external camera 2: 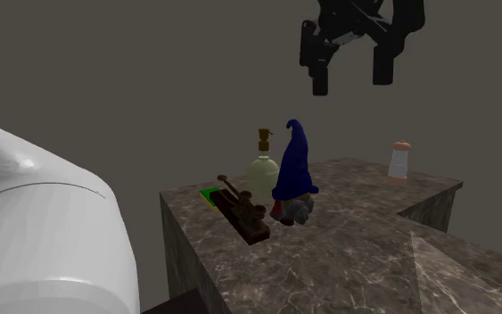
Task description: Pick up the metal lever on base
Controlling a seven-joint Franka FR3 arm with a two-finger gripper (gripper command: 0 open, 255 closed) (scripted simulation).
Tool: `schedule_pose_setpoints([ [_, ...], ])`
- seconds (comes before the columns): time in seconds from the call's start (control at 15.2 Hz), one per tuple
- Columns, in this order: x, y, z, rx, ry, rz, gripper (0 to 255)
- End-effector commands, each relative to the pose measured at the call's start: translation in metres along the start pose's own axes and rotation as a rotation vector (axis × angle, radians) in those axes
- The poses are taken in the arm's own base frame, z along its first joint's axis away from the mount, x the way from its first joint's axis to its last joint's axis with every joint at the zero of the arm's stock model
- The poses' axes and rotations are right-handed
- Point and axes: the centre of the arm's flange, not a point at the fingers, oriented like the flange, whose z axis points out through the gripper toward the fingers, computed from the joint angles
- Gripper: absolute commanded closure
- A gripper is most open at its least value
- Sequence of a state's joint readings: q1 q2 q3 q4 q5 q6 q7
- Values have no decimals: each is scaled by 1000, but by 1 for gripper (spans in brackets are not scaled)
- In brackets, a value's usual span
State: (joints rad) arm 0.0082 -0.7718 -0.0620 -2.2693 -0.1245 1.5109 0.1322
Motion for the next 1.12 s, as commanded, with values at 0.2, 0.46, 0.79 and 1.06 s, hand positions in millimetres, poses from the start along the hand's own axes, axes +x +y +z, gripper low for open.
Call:
schedule_pose_setpoints([
  [0.2,-13,-31,20,7,8,74,0],
  [0.46,-26,-74,47,15,18,172,0],
  [0.79,-36,-129,81,26,31,295,0],
  [1.06,-38,-174,107,35,41,394,0],
])
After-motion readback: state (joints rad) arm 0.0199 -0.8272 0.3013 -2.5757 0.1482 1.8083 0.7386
